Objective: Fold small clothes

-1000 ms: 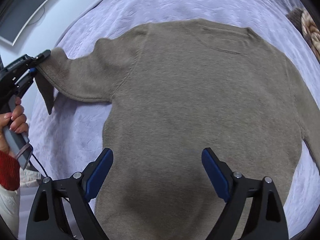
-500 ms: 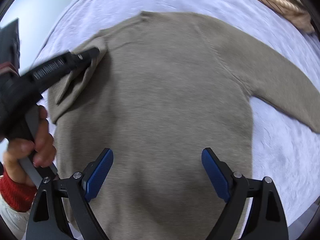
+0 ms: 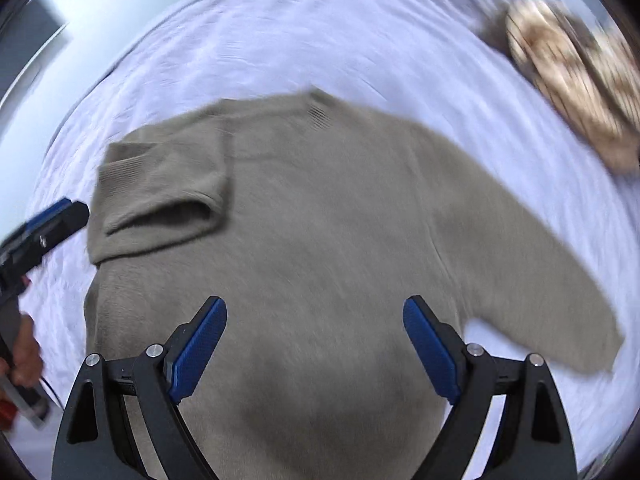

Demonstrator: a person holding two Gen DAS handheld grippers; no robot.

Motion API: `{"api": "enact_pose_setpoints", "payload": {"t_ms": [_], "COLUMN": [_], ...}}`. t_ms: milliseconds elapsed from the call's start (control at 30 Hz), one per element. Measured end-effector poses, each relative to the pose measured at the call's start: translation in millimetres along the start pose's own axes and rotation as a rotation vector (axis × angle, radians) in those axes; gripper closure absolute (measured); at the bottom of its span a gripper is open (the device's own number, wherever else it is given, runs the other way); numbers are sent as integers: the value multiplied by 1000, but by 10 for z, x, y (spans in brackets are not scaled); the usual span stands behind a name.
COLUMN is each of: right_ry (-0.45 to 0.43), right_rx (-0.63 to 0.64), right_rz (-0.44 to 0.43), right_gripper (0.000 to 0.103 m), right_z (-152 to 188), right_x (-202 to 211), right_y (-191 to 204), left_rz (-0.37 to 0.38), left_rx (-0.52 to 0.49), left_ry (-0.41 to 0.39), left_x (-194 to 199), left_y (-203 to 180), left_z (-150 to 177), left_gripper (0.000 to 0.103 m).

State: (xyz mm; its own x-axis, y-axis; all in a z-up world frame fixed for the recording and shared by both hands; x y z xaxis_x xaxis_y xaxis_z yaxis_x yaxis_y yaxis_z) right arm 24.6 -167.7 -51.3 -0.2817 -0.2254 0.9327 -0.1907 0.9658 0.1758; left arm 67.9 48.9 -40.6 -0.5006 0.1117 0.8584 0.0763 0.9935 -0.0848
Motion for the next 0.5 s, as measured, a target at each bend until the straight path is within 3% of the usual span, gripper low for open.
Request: {"api": "enact_pose_setpoints", "payload": {"t_ms": [133,233,333,367,400,433,500], "right_ry": [2,5,16,28,25,20,-37], "right_rx": [365,580,674,692,698,678,533], "right_rz": [67,157,226,265,279,270,186], "right_gripper": [11,11,12,19,61,93,96], "right_z": [-355,-469,-596,-636,-648,-688,-742], "right_x": [-430,-818,-1130,-1236,-1256,-1241,-979], "right_y": [726,1109,1264,1281,1251,1193,1010], "left_rz": [-189,-222,-233,-236,-241,-248,-248], "left_rx": [68,97,94,94,95,97,99], "left_ry": [89,120,121,122,123,122,115], "left_x": [-383,-543,-599,-617,-628,-628,-615], "left_y": [651,862,889,890,874,878,884], "left_z": [-38,-11,18,22,19,14,18], "left_gripper": [11,11,11,11,11,11,11]}}
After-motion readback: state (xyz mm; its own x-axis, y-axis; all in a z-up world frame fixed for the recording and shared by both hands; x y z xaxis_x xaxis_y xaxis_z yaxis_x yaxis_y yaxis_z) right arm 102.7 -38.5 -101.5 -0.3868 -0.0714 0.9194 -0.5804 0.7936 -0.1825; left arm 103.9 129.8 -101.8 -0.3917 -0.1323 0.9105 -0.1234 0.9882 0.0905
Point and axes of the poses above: each gripper's, at about its wrist camera, not at the fingertips, and x roughly against the way its jaws point, y to its left, z to its underside, the point moved 2 cm from there along -x, roughly the way its jaws point, and after that the axes turned 9 degrees about -z, right-handed, at the moved point
